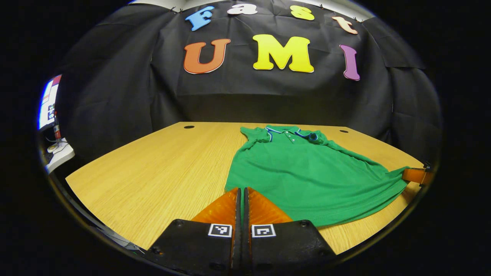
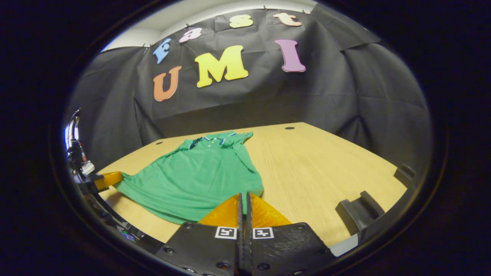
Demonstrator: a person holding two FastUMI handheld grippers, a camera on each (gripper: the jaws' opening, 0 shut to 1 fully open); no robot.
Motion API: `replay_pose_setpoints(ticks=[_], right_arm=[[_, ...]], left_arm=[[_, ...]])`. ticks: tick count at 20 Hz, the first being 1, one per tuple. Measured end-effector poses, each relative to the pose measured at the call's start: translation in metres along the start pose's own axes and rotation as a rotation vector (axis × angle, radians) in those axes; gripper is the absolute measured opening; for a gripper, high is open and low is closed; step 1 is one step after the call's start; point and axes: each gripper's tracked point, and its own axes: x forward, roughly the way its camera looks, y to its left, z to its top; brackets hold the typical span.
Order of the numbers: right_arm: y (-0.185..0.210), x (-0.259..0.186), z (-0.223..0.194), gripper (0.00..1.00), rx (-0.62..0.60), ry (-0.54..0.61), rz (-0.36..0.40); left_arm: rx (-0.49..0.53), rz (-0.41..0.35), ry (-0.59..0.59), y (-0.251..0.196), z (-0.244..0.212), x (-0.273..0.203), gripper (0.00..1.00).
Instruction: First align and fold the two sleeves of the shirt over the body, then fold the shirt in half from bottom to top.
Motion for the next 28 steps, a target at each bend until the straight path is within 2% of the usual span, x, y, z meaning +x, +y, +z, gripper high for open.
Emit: replay_pose_setpoints(ticks=[7, 14, 23, 25, 28], right_arm=[[0.001, 0.022, 0.084, 0.00, -0.050, -0.139, -0.024], [0.016, 0.083, 0.173, 0.00, -0.081, -0.256, -0.051], [0.035, 0.205, 0.281, 0.00, -0.055, -0.338, -0.071], [0.029, 0.244, 0.291, 0.02, -0.039, -0.325, -0.095], [0.031, 0.303, 0.288, 0.00, -0.039, -0.272, -0.108]], left_arm=[[0.030, -0.022, -0.095, -0.009, 0.065, 0.023, 0.06], [0.035, -0.043, -0.174, -0.002, 0.154, 0.080, 0.06], [0.132, -0.038, -0.314, 0.001, 0.262, 0.191, 0.06], [0.152, -0.032, -0.332, 0.000, 0.273, 0.223, 0.06], [0.123, -0.034, -0.337, -0.003, 0.278, 0.275, 0.06]])
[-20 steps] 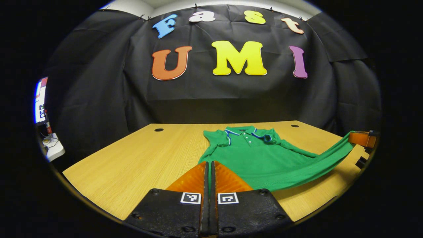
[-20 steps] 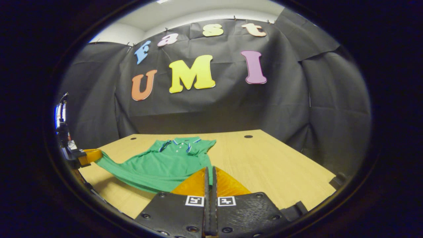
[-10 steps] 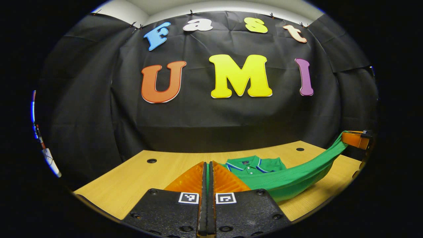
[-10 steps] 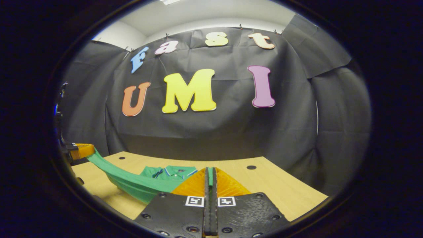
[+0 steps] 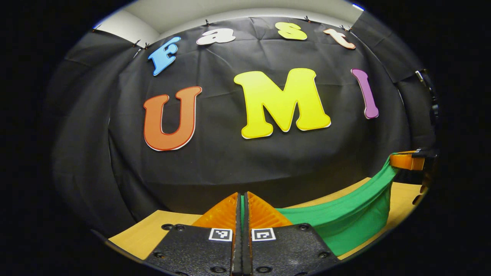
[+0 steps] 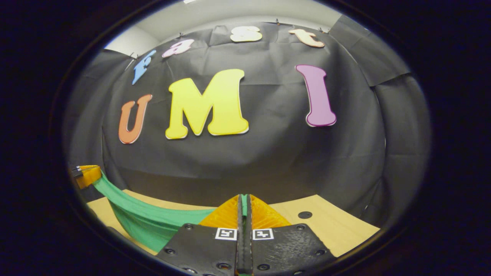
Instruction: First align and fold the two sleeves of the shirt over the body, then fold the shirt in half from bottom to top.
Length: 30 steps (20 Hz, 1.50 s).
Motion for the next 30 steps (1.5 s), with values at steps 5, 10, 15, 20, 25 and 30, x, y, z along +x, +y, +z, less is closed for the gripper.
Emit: replay_pose_setpoints(ticks=[5, 10, 15, 20, 25, 30], right_arm=[[0.007, 0.089, -0.049, 0.00, -0.063, 0.077, -0.008], [-0.006, 0.133, -0.122, 0.00, -0.120, 0.182, -0.057], [-0.016, 0.133, -0.142, 0.07, -0.109, 0.209, -0.066], [-0.010, 0.129, -0.148, 0.97, -0.141, 0.191, -0.043], [-0.004, 0.118, -0.130, 0.97, -0.208, 0.130, -0.049], [0.004, 0.070, -0.086, 0.96, -0.244, -0.055, -0.094]], left_arm=[[-0.058, 0.009, 0.072, 0.003, -0.063, 0.077, 0.06], [0.023, -0.060, 0.236, -0.021, -0.159, 0.100, 0.07], [-0.055, -0.031, 0.239, -0.018, -0.165, 0.102, 0.14], [-0.064, -0.011, 0.257, -0.014, -0.173, 0.097, 0.80], [-0.097, 0.042, 0.247, 0.000, -0.171, 0.091, 1.00], [-0.072, 0.092, 0.149, 0.014, -0.146, 0.057, 1.00]])
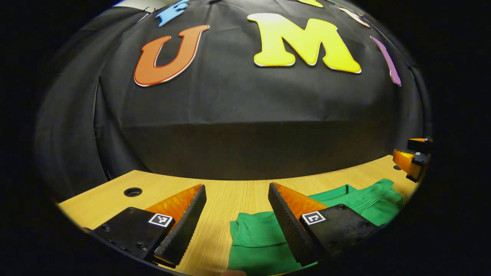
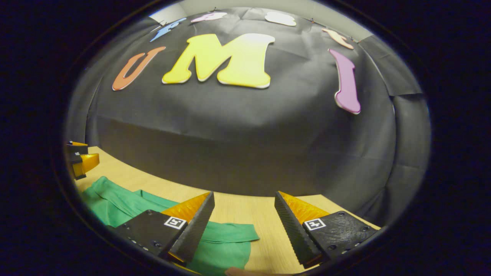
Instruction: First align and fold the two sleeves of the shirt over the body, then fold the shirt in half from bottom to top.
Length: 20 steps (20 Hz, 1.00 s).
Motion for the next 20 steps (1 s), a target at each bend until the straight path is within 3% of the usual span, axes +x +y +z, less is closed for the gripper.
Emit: replay_pose_setpoints(ticks=[7, 12, 13, 17, 20], right_arm=[[0.008, -0.088, 0.013, 0.95, -0.087, -0.098, -0.026], [0.006, -0.165, 0.028, 0.95, -0.026, -0.123, -0.011], [0.007, -0.186, 0.035, 0.97, -0.028, -0.142, -0.002], [0.012, -0.243, 0.052, 0.95, -0.094, -0.145, 0.055], [0.009, -0.294, 0.071, 0.95, -0.101, -0.160, 0.092]], left_arm=[[0.009, 0.034, -0.021, 0.015, 0.000, -0.089, 1.00], [-0.001, 0.016, 0.036, 0.008, -0.014, -0.153, 1.00], [-0.003, -0.029, 0.042, -0.003, -0.013, -0.171, 1.00], [0.075, -0.004, 0.011, -0.006, 0.013, -0.228, 1.00], [0.085, -0.029, -0.011, -0.017, 0.031, -0.276, 1.00]])
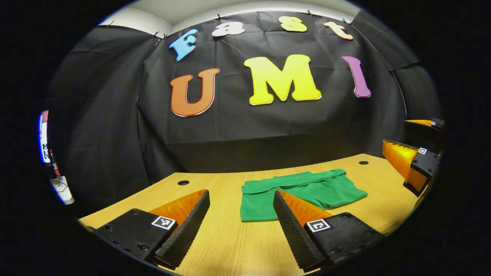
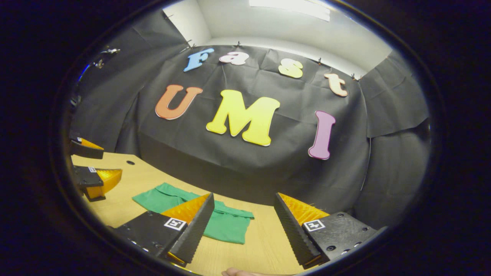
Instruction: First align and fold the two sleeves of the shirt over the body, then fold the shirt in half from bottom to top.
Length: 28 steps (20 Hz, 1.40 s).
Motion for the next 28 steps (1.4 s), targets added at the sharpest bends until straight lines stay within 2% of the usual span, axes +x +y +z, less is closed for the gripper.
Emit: replay_pose_setpoints(ticks=[4, 7, 9, 12, 15, 19, 28], right_arm=[[-0.022, -0.078, 0.030, 0.95, 0.033, 0.022, 0.017], [-0.049, -0.116, 0.038, 0.95, 0.101, 0.056, 0.009], [-0.064, -0.133, 0.041, 0.95, 0.119, 0.080, 0.010], [-0.087, -0.142, 0.048, 0.95, 0.132, 0.066, -0.014], [-0.096, -0.144, 0.040, 0.95, 0.154, 0.086, -0.018], [-0.089, -0.136, 0.022, 0.95, 0.159, 0.139, 0.018], [-0.076, -0.131, 0.008, 0.95, 0.129, 0.166, 0.039]], left_arm=[[-0.018, 0.033, 0.024, 0.001, 0.028, -0.061, 1.00], [0.005, 0.001, 0.007, -0.007, 0.050, -0.095, 1.00], [-0.038, -0.025, -0.001, -0.015, 0.057, -0.115, 1.00], [-0.089, -0.088, -0.024, -0.033, 0.071, -0.132, 1.00], [-0.068, -0.073, -0.051, -0.025, 0.078, -0.133, 1.00], [-0.108, -0.019, -0.061, -0.008, 0.078, -0.130, 1.00], [-0.120, -0.031, -0.033, -0.007, 0.067, -0.123, 1.00]])
